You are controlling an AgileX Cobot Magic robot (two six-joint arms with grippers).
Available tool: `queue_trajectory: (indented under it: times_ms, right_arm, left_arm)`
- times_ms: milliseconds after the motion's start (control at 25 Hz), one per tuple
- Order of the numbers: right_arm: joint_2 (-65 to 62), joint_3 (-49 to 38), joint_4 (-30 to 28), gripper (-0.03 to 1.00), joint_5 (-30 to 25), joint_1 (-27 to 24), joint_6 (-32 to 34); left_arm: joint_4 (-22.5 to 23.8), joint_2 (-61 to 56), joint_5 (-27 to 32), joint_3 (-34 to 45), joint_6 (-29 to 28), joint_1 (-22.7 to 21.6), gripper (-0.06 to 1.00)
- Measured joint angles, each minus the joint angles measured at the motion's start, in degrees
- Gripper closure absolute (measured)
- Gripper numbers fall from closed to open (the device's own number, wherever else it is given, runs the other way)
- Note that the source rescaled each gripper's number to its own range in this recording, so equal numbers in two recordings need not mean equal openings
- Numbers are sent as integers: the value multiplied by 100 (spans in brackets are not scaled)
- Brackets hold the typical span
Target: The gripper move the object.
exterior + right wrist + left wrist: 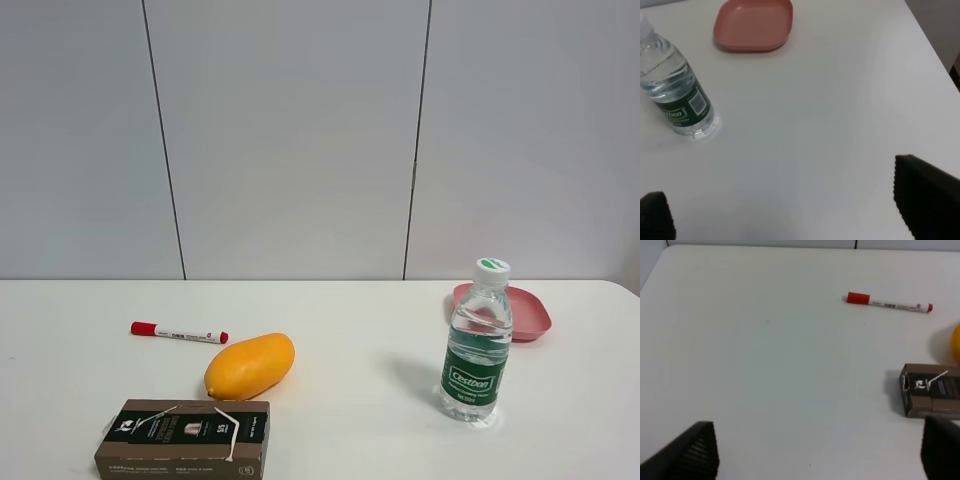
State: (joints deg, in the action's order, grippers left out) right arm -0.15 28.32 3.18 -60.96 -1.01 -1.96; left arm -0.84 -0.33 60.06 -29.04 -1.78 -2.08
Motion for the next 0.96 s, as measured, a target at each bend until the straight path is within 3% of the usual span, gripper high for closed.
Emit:
queue_trajectory:
  times_ms: [960]
  right_arm:
    - [0,0,0,-3,0,0,0]
  left_arm:
    - [0,0,0,0,0,0,43]
